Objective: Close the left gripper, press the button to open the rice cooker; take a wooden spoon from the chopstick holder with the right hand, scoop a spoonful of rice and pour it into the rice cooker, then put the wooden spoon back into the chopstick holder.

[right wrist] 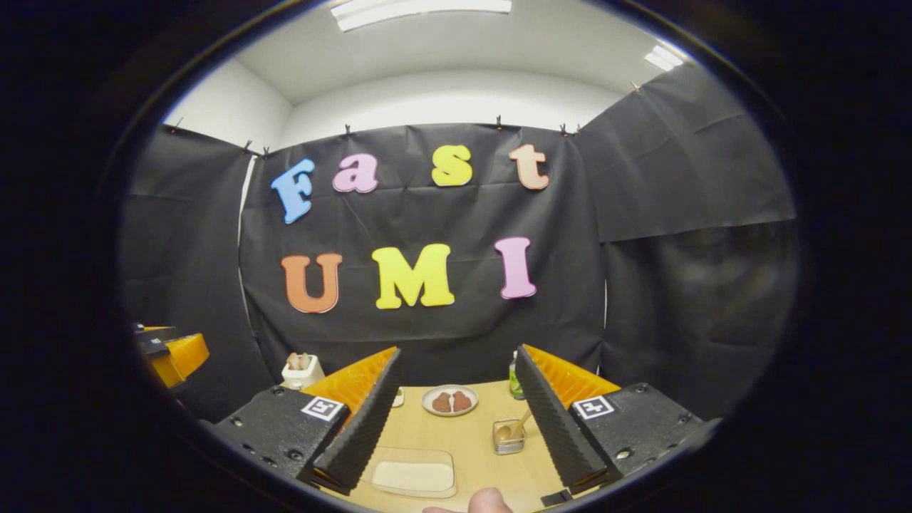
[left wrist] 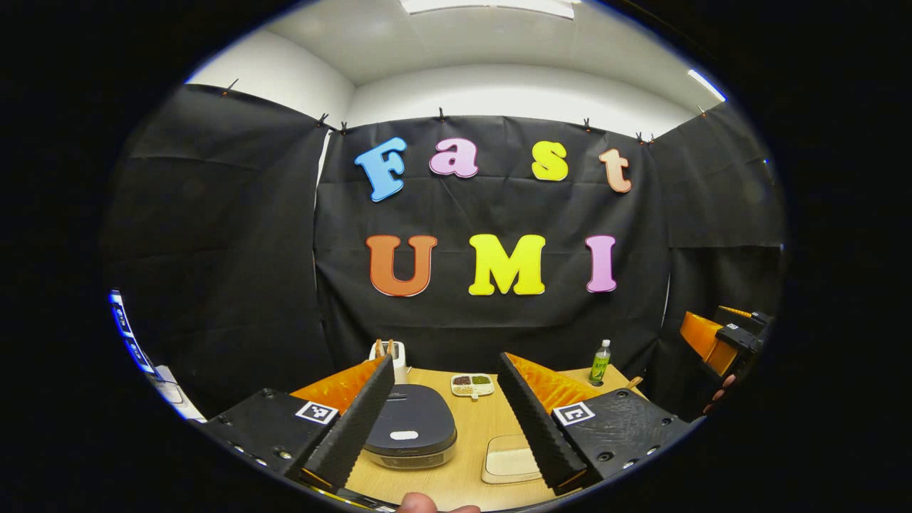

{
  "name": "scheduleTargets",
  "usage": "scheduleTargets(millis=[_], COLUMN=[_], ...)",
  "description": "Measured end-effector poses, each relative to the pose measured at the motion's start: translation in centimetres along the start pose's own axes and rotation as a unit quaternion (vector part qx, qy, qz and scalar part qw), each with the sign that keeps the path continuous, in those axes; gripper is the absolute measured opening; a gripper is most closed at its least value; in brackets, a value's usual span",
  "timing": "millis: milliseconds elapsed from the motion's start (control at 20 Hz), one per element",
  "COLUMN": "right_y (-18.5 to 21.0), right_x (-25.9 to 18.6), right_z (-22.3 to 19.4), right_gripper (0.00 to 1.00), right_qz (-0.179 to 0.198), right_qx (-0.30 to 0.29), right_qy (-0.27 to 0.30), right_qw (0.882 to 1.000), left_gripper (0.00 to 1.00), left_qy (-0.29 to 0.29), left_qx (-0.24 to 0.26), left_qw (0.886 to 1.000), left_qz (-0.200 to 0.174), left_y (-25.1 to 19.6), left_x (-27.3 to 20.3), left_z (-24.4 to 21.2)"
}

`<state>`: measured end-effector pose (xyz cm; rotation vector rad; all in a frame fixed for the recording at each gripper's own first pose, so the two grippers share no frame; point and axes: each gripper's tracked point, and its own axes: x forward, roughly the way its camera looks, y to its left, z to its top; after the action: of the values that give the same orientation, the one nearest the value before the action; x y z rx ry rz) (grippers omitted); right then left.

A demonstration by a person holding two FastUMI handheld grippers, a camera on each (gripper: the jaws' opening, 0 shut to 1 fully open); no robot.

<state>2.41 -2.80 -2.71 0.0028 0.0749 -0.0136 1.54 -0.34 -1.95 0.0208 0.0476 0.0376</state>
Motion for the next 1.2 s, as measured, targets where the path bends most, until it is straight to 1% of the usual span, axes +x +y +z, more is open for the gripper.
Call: scheduleTargets(millis=[100,250,400,500,550,650,750,800,850,900,950,1000,1050,1100,1150,1200], right_y=[-0.1,0.0,-0.1,-0.4,-0.5,-1.1,-1.6,-1.9,-2.1,-2.4,-2.7,-3.0,-3.3,-3.7,-4.1,-4.4], right_x=[0.6,2.0,3.8,5.2,5.8,7.2,8.3,8.9,9.4,9.8,10.2,10.6,10.9,11.2,11.5,11.8], right_z=[-0.5,-1.7,-2.8,-3.3,-3.5,-3.7,-3.9,-4.3,-4.6,-4.9,-5.2,-5.4,-5.8,-6.1,-6.5,-6.8], right_gripper=[1.0,1.0,1.0,1.0,1.0,1.0,1.0,1.0,1.0,1.0,1.0,1.0,1.0,1.0,1.0,1.0], right_qz=[0.002,0.007,0.018,0.022,0.022,0.021,0.018,0.016,0.015,0.013,0.012,0.01,0.008,0.005,0.002,0.001], right_qx=[-0.002,-0.005,-0.006,-0.008,-0.006,0.004,0.013,0.015,0.014,0.014,0.015,0.015,0.016,0.017,0.017,0.016], right_qy=[0.005,0.015,0.028,0.032,0.034,0.037,0.039,0.042,0.045,0.047,0.049,0.053,0.055,0.058,0.061,0.065], right_qw=[1.0,1.0,0.999,0.999,0.999,0.999,0.999,0.999,0.999,0.999,0.999,0.998,0.998,0.998,0.998,0.998], left_gripper=[0.94,0.94,0.94,0.95,0.95,0.95,0.84,0.77,0.74,0.81,0.65,0.53,0.47,0.34,0.27,0.27], left_qy=[0.023,0.072,0.124,0.171,0.197,0.232,0.26,0.279,0.297,0.308,0.318,0.331,0.34,0.349,0.359,0.375], left_qx=[-0.001,-0.006,-0.014,-0.041,-0.052,-0.053,-0.063,-0.071,-0.08,-0.086,-0.089,-0.09,-0.086,-0.088,-0.096,-0.11], left_qw=[1.0,0.997,0.992,0.984,0.979,0.971,0.963,0.957,0.951,0.947,0.944,0.939,0.936,0.932,0.928,0.92], left_qz=[0.006,0.015,0.008,0.004,0.01,0.018,0.021,0.023,0.02,0.019,0.022,0.023,0.029,0.032,0.03,0.028], left_y=[0.4,1.2,1.4,1.4,1.6,2.1,2.6,2.9,3.0,3.0,3.3,3.8,4.5,4.8,5.0,4.9], left_x=[0.6,1.9,3.1,4.1,4.6,5.6,6.6,7.1,7.7,8.1,8.7,9.3,9.7,10.3,10.9,11.1], left_z=[-1.3,-3.9,-6.7,-8.9,-10.1,-12.1,-13.6,-14.7,-15.8,-16.4,-17.0,-17.9,-18.6,-19.4,-20.2,-20.7])
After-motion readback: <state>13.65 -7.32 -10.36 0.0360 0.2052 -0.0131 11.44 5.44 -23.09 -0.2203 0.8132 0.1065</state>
